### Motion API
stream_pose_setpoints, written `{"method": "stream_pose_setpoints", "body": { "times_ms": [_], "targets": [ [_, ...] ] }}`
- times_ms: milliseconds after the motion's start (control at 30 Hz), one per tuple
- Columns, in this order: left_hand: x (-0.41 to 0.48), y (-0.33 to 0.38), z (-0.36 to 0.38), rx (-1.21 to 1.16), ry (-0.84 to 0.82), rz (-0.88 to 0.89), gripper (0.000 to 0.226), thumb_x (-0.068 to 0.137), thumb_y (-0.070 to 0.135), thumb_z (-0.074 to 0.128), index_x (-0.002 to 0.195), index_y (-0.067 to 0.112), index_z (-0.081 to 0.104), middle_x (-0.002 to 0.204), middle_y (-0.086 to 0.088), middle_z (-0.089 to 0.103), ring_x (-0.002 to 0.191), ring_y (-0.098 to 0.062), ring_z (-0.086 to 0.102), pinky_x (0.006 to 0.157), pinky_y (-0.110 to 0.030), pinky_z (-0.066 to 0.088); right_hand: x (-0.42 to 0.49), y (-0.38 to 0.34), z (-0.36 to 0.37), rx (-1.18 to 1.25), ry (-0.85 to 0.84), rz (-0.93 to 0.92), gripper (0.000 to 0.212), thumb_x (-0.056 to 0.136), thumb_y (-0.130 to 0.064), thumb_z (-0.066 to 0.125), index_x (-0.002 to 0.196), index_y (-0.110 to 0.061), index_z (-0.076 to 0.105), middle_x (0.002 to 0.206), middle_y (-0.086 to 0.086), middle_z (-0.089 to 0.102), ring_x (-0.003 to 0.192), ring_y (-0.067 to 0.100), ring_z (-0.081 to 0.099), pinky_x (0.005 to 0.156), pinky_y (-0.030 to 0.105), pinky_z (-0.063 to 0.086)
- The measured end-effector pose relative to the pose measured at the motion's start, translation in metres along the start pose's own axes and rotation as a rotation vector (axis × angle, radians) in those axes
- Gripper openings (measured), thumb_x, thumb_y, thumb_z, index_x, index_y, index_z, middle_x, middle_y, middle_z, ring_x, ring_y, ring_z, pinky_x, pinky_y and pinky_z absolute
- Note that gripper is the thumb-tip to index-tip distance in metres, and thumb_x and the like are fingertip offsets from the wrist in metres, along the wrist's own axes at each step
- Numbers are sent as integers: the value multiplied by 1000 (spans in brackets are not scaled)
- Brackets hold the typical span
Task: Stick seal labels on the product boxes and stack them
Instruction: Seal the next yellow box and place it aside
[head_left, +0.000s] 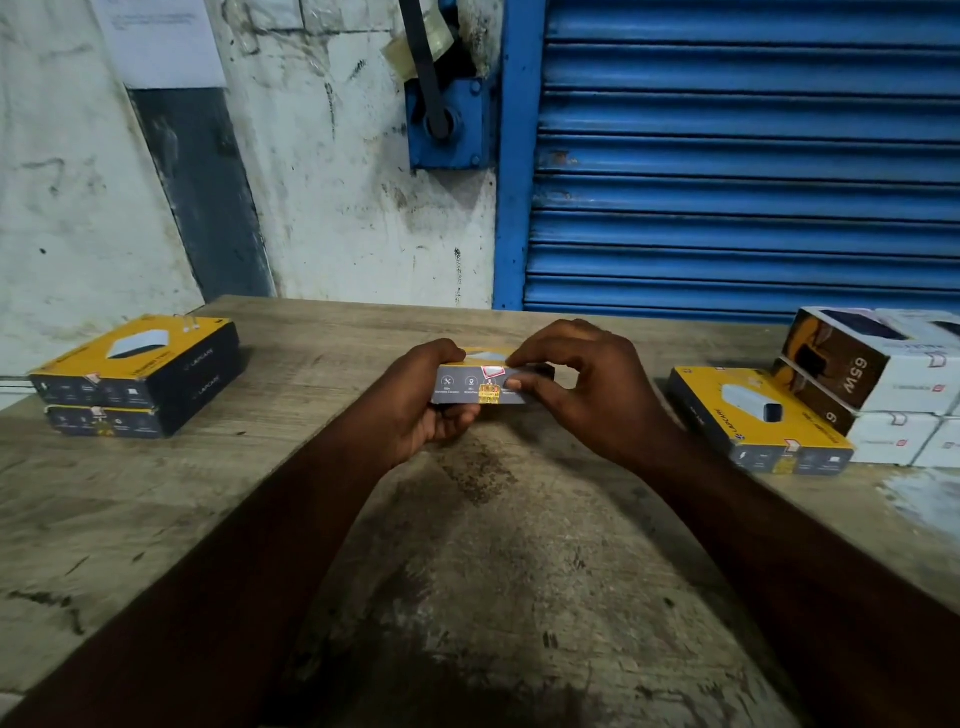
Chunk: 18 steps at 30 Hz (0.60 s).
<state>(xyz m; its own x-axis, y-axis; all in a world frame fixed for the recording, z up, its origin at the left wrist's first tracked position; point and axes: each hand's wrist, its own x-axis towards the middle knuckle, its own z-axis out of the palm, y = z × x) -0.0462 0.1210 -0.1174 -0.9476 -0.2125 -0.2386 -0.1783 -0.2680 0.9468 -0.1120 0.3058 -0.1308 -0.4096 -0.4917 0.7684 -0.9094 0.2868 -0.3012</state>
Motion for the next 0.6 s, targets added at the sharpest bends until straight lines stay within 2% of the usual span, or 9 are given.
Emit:
{"method": "stream_pose_setpoints", "body": {
  "times_ms": [133,400,600],
  "targets": [
    [-1,0,2,9,12,1,21,99,25,48,98,6,56,75,-13,59,46,-14,55,40,-18,49,0,2,-1,-63,1,-56,11,90,-26,75,100,-22,78,95,-9,70,84,8,60,77,46,49],
    [-1,-2,4,20,-1,-17,22,99,26,49,100,5,57,77,-14,60,47,-14,56,39,-19,49,-3,-1,-1,-196,16,-123,14,96,-30,67,102,-21,76,93,-7,68,87,2,51,78,33,38],
    [-1,-1,3,13,7,-30,22,98,26,50,102,5,56,78,-14,60,46,-14,56,39,-19,49,-2,-3,-1,-171,9,-122,13,98,-25,65,103,-18,75,93,-3,67,86,13,58,76,39,45]
  ]
}}
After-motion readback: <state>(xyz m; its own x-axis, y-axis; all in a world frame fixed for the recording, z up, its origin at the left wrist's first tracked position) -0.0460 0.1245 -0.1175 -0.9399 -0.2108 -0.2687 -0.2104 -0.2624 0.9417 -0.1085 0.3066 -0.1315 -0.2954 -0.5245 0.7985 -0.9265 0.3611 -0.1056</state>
